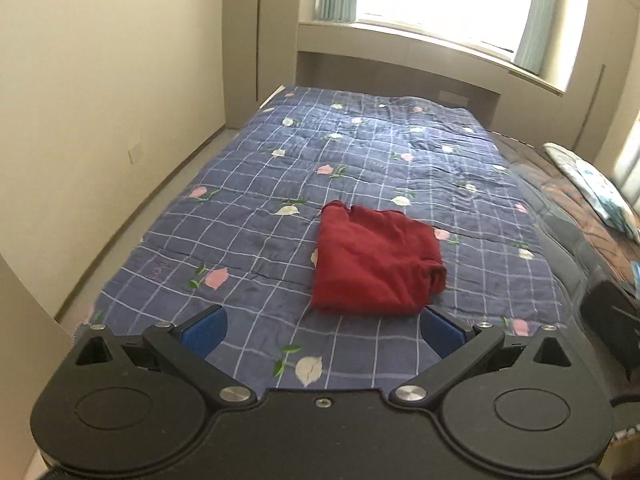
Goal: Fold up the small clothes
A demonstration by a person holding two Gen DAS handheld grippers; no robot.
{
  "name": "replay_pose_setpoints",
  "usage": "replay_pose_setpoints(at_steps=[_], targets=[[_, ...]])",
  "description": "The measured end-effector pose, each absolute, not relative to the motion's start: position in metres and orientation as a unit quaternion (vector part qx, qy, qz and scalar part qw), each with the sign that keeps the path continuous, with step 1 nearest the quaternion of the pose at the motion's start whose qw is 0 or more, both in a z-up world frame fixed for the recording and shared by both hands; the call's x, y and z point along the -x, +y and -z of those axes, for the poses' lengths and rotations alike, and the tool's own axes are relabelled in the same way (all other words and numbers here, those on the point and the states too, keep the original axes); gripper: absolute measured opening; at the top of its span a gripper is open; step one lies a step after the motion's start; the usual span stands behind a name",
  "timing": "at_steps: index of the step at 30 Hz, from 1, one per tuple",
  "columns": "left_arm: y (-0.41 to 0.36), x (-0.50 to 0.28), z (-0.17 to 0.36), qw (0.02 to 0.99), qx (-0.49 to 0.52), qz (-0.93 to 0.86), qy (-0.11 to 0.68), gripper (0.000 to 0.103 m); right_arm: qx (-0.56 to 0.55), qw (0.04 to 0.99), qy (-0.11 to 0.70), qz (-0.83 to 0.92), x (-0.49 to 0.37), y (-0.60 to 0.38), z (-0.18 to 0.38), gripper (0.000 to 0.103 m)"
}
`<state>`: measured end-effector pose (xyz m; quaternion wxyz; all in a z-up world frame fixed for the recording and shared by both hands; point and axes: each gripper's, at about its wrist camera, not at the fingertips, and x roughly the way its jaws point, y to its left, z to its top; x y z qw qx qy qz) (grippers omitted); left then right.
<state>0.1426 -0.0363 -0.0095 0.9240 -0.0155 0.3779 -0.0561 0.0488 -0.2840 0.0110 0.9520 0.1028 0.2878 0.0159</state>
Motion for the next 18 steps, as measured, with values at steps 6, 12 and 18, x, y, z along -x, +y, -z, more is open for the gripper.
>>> replay_pose_setpoints(at_steps=[6,12,18], targets=[[-0.021,-0.097,-0.007,0.923,0.006,0.055,0.382,0.102,-0.099,0.95,0.296,-0.015,-0.041,-0.267,-0.016,0.103],[0.006,-0.079,-0.013,0.92,0.012,0.041,0.39,0.102,-0.098,0.95,0.295,-0.009,-0.036,-0.25,-0.022,0.103],[0.022,-0.078,-0.02,0.922,0.009,0.046,0.384,0.102,-0.105,0.949,0.297,-0.005,-0.032,-0.239,-0.022,0.103]])
